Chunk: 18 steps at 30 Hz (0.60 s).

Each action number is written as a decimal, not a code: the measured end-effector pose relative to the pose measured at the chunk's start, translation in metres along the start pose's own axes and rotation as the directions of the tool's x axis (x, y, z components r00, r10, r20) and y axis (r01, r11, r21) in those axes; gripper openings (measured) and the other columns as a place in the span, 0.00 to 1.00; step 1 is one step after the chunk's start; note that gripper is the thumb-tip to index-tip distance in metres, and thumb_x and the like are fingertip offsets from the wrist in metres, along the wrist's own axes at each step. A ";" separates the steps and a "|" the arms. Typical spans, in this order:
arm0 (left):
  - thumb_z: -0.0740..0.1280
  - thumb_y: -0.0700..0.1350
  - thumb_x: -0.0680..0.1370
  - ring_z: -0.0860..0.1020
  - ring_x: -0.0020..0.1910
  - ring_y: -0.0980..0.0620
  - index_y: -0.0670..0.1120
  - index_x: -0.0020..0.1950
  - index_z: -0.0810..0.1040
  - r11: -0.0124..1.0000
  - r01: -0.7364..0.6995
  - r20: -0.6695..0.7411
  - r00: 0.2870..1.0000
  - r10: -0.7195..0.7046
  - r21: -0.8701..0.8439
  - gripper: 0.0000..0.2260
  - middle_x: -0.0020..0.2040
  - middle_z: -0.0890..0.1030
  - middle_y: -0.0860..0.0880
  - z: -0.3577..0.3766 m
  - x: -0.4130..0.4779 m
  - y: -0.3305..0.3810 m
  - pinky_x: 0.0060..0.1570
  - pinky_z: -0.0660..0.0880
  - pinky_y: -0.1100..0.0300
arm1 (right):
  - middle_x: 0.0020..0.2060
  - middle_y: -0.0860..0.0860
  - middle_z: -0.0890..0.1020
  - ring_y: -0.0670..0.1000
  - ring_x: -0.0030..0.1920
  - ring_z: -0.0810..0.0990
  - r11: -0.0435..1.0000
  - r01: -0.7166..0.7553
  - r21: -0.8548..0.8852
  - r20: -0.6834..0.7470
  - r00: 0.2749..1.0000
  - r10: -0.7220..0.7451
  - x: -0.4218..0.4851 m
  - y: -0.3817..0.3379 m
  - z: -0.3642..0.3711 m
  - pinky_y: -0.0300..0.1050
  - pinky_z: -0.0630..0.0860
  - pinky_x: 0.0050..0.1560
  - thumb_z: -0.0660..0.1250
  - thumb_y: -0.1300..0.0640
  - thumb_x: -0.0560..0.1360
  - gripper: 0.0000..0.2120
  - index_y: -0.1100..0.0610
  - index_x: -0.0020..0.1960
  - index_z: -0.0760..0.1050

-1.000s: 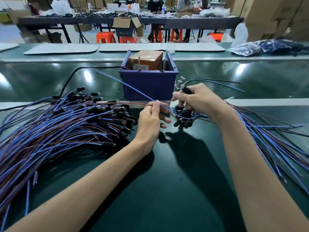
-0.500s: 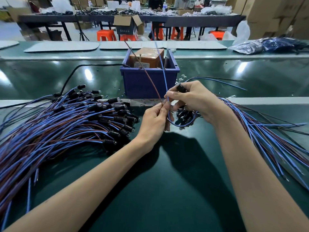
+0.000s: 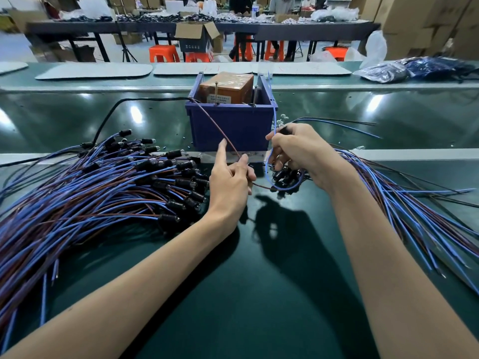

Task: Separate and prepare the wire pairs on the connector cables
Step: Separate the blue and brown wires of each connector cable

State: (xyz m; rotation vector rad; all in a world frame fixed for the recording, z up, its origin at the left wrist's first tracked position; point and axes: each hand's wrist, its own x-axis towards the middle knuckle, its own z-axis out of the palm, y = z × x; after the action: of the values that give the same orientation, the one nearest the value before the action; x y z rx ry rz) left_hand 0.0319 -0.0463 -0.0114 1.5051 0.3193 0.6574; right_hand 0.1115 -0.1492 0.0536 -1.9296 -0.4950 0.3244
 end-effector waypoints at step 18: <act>0.55 0.34 0.80 0.68 0.21 0.60 0.49 0.71 0.68 0.999 0.035 -0.062 0.997 -0.035 -0.005 0.21 0.24 0.75 0.57 0.001 0.003 -0.001 0.22 0.66 0.68 | 0.25 0.48 0.82 0.41 0.19 0.69 0.992 -0.112 0.059 -0.026 0.993 0.114 0.004 0.004 0.002 0.30 0.62 0.19 0.63 0.52 0.78 0.13 0.57 0.39 0.76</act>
State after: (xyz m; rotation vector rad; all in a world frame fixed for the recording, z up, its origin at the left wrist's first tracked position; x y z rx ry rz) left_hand 0.0345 -0.0455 -0.0115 1.4746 0.3903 0.6775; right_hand 0.1149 -0.1470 0.0487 -1.9076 -0.3545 0.3790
